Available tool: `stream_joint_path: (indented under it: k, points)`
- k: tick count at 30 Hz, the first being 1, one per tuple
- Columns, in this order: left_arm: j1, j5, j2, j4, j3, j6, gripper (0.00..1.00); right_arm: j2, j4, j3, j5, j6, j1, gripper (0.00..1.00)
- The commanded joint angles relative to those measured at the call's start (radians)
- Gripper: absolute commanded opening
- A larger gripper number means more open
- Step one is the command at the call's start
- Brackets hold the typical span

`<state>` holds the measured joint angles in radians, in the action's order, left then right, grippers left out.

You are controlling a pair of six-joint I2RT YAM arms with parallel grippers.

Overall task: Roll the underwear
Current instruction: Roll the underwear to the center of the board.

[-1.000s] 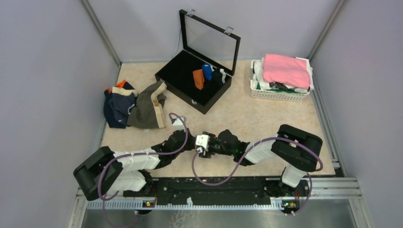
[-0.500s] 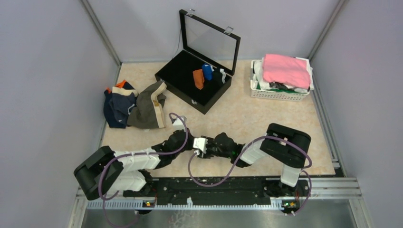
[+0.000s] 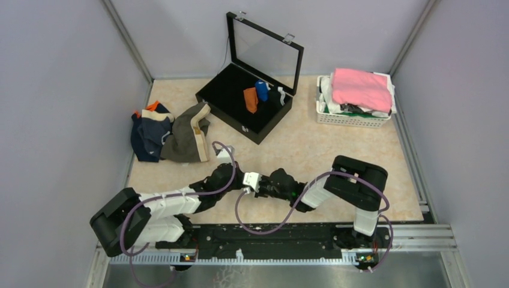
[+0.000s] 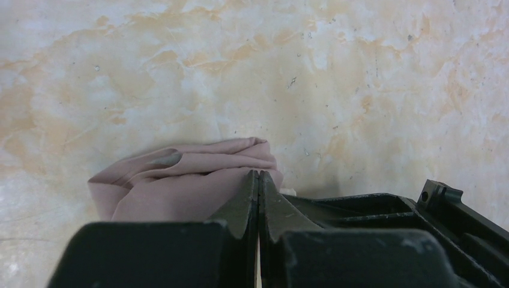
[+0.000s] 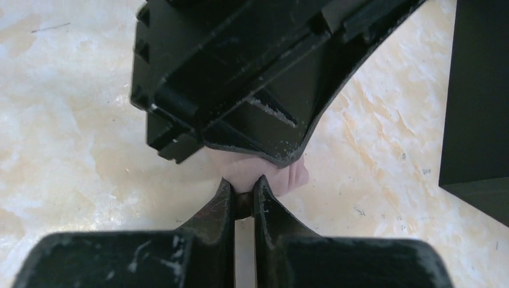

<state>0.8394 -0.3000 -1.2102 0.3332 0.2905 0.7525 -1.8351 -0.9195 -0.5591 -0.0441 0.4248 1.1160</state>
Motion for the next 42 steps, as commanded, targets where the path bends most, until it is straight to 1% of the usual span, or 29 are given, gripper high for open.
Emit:
stream_joint_path:
  k: [1, 4, 7, 10, 13, 17, 21, 24, 29, 34, 38, 42]
  points:
    - [-0.006, -0.006, 0.077, -0.238, 0.063, -0.033, 0.0, 0.013, 0.023, 0.024, 0.073, -0.118, 0.007, 0.0]
    - [-0.01, -0.027, 0.161, -0.293, 0.12, -0.063, 0.0, 0.061, 0.073, 0.049, 0.085, -0.241, 0.006, 0.0]
    - [-0.011, -0.019, 0.232, -0.322, 0.142, -0.088, 0.0, 0.108, 0.175, 0.048, 0.089, -0.39, 0.007, 0.0]
    - [-0.01, 0.02, 0.3, -0.323, 0.119, -0.11, 0.0, 0.141, 0.239, 0.06, 0.087, -0.54, 0.007, 0.0]
    - [-0.011, 0.1, 0.362, -0.273, 0.056, -0.137, 0.0, 0.165, 0.275, 0.076, 0.07, -0.634, 0.007, 0.0]
    - [-0.011, 0.167, 0.372, -0.258, 0.011, -0.131, 0.0, 0.18, 0.298, 0.082, 0.019, -0.683, 0.011, 0.0]
    - [-0.01, 0.202, 0.349, -0.248, -0.01, -0.125, 0.0, 0.177, 0.356, 0.051, -0.014, -0.724, 0.012, 0.0]
    - [-0.01, 0.195, 0.326, -0.237, -0.02, -0.117, 0.0, 0.17, 0.357, 0.037, -0.053, -0.748, 0.012, 0.0]
    - [-0.011, 0.15, 0.301, -0.233, -0.032, -0.102, 0.0, 0.161, 0.357, 0.034, -0.059, -0.774, 0.011, 0.0]
    - [-0.011, 0.139, 0.246, -0.195, -0.051, -0.095, 0.0, 0.156, 0.347, 0.036, -0.069, -0.793, 0.011, 0.0]
    - [-0.011, 0.131, 0.207, -0.194, -0.066, -0.077, 0.0, 0.174, 0.344, 0.035, -0.074, -0.799, 0.011, 0.23]
    - [-0.011, 0.143, 0.22, -0.186, -0.085, -0.069, 0.0, 0.214, 0.392, 0.013, -0.07, -0.787, 0.011, 0.4]
